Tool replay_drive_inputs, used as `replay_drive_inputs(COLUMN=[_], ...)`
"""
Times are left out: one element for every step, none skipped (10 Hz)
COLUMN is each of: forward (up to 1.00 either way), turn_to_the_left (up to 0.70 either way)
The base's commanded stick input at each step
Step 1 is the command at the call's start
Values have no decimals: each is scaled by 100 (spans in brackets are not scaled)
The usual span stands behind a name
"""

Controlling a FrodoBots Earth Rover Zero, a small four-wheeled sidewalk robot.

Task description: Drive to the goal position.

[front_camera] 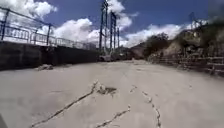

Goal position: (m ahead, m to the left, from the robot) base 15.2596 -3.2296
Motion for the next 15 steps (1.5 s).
replay_drive_inputs(forward=[100, 100, 100, 100, 100, 100, 100, 100, 100, 100, 100, 100, 100, 100, 100], turn_to_the_left=[-1, -1, -1, -1, -1, -1, -1, -1, -1, -1, -1, -1, -1, -1, -1])
